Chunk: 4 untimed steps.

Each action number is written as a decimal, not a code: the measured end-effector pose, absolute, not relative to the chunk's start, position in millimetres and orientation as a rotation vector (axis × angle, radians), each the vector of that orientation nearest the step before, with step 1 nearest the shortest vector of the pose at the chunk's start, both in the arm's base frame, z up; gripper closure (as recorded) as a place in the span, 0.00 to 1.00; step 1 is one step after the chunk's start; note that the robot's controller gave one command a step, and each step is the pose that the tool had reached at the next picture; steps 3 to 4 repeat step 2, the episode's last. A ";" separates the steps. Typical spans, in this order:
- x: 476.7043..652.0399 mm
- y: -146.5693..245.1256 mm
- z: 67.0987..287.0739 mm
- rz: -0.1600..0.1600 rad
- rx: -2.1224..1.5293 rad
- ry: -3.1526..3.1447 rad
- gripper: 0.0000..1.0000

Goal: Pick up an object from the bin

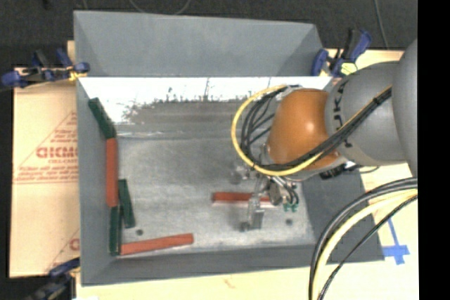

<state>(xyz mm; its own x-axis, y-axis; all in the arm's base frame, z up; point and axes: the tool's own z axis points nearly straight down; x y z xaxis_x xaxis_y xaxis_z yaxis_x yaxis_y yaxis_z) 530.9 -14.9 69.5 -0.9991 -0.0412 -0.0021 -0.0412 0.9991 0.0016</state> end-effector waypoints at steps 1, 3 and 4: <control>531.6 -14.9 70.3 0.003 -0.062 3.137 1.00; 533.1 -15.1 94.8 0.002 -0.059 3.135 1.00; 533.1 -15.1 94.8 0.002 -0.059 3.135 1.00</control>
Offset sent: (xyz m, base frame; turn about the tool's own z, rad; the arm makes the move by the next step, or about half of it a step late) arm 0.0000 0.0000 0.0000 0.0000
